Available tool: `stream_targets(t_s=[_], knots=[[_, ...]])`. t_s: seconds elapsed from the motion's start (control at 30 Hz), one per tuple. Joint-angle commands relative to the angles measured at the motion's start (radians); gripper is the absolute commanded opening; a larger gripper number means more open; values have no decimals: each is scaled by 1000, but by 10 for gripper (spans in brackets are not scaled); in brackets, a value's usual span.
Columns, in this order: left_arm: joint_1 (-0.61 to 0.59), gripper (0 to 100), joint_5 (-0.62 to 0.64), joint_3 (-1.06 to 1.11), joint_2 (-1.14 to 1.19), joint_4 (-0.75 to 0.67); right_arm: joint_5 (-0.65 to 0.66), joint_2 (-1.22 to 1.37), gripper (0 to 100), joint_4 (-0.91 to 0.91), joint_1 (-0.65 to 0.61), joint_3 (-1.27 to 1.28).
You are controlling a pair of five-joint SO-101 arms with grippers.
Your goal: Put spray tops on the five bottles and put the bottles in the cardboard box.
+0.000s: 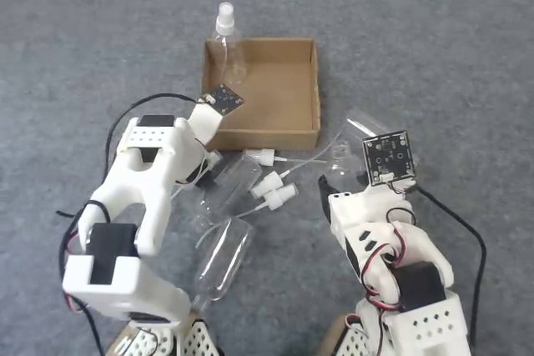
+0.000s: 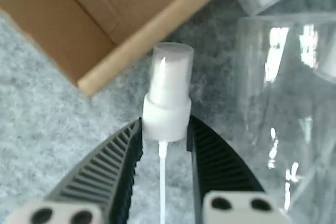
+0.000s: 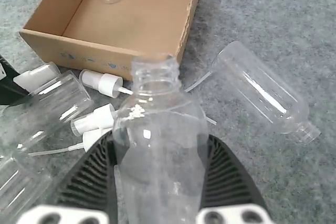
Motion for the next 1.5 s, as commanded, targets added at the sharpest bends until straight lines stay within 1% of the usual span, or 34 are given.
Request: stream_targets(t_s=[0.0,0.2,0.53,0.67,0.77,0.9,1.1,1.27,1.47], knots=[[6,126,-28,-15,-21,52,18,-22,7,-10,16,-18],[-3,130,-28,-16,-23,72,18,-22,7,-10,16,-18],[-17,126,-29,-162,-23,338,18,-22,8,-10,16,-18],[-40,126,-29,-194,-23,396,18,-22,8,-10,16,-18],[-54,127,-32,-199,-23,396,18,-22,8,-10,16,-18],[-32,130,-32,-199,-23,394,18,-22,8,-8,16,-18],[23,132,-28,-199,-20,313,18,-22,8,-8,16,-18],[28,176,-26,-194,-11,244,18,-22,8,-8,16,-17],[44,178,2,-185,-9,195,18,-22,8,-8,16,-17]])
